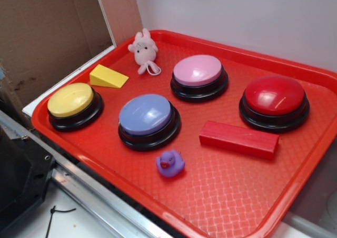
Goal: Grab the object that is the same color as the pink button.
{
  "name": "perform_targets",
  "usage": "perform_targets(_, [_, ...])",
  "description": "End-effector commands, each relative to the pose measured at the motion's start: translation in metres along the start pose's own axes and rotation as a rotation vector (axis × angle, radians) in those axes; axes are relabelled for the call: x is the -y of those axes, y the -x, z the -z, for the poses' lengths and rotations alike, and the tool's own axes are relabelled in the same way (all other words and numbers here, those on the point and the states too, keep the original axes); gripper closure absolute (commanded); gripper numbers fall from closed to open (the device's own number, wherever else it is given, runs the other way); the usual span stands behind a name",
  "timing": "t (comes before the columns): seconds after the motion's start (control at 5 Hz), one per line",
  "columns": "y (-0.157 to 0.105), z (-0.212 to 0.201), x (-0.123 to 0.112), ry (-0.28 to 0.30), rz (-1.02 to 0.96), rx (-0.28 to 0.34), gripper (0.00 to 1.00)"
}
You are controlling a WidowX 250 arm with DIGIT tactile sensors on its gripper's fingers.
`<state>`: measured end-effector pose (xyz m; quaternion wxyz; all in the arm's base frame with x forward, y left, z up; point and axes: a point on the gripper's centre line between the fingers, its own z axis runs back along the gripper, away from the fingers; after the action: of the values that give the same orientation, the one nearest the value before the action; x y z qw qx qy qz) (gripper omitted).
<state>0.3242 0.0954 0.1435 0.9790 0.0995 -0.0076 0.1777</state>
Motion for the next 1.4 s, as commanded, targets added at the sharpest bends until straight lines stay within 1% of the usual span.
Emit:
perform_targets(0.0, [0.007,0.037,-0.008,-0.006,0.009,-0.014,0.0])
perform_targets(0.2, [0.019,0.053,-0.009,-0.049,-0.079,-0.047,0.0])
perform_targets(0.4, [0.03,0.061,-0.004,-0.071,-0.312,-0.148,0.0])
perform_targets(0.6, [0.026,0.064,0.012,-0.068,-0.342,-0.179,0.0])
perform_targets(0.8, [0.024,0.071,0.026,-0.046,-0.235,-0.149,0.0])
perform_targets(1.0, [0.021,0.057,0.038,-0.011,-0.112,-0.038,0.0])
perform_targets(1.2, [0.024,0.074,0.049,-0.013,-0.062,-0.099,0.0])
